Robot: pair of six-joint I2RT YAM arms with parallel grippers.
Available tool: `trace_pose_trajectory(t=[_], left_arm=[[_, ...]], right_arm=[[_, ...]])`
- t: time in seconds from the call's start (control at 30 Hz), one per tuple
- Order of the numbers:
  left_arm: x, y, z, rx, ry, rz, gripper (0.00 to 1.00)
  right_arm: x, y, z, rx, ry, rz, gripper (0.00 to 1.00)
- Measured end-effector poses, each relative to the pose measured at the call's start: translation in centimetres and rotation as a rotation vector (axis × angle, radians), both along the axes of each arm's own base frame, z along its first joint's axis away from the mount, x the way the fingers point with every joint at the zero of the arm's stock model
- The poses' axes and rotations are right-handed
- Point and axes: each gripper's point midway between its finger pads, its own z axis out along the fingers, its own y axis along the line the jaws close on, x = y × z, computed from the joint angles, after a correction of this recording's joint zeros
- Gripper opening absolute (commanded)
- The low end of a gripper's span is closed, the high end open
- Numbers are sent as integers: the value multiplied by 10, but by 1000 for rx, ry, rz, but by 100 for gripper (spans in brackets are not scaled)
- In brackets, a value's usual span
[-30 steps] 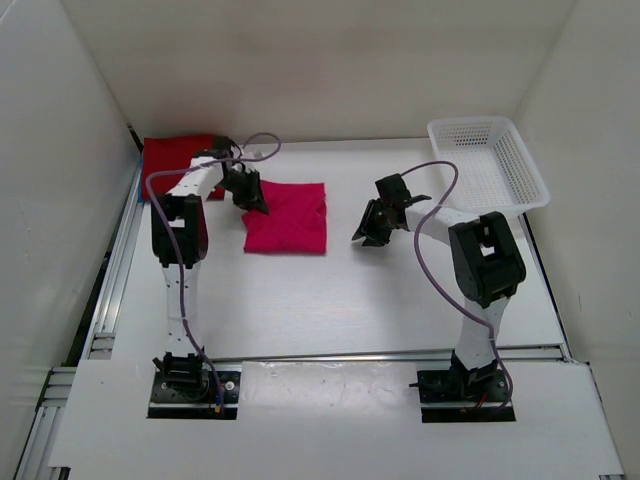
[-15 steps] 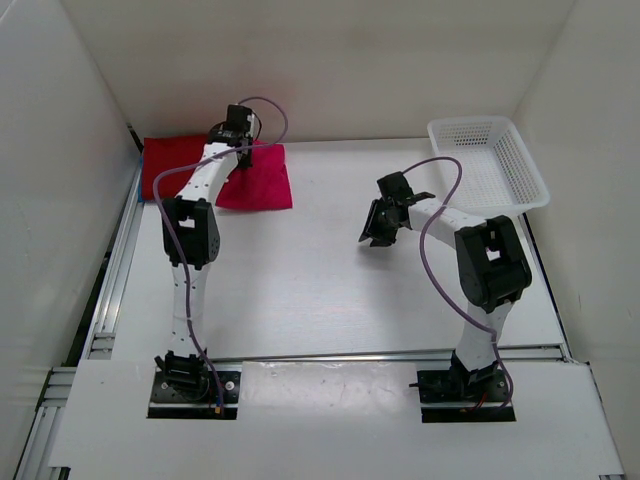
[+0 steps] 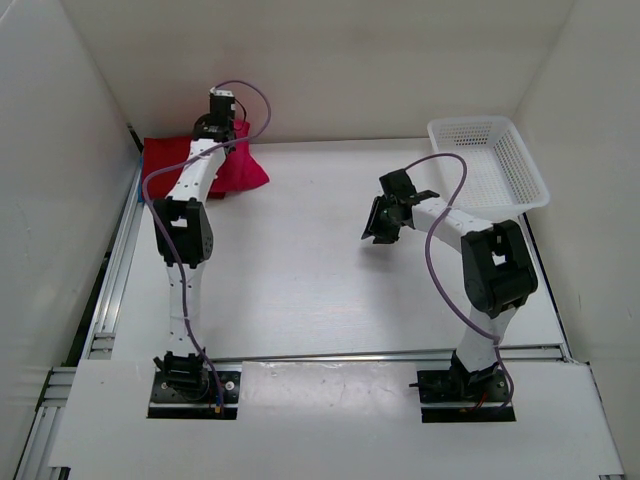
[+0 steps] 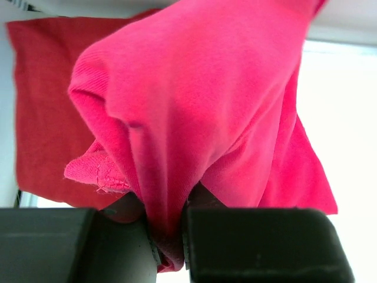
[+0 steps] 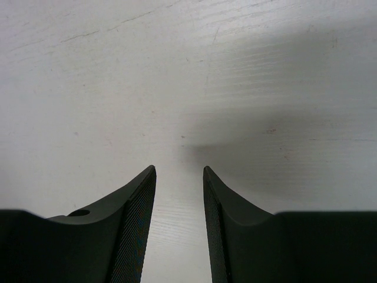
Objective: Fold and stack the t-shirts
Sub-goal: Put the neatly folded tshirt into the corner of the board with the left arm
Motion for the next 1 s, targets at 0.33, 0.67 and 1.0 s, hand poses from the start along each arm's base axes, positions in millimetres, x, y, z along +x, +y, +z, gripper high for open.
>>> trace_pose_trajectory(t=[0.33,0.67,1.0], left_arm=[[0,62,12,-3,-34,98,10],[7,105,47,-7,-134,165,10],[27,135,31,6,-185,220,14]], right_arm=[[-2,-3,2,-15,-4,1,43],[-3,-5,2,-26,0,13,43],[3,-2,10,-23,-11,18,43]])
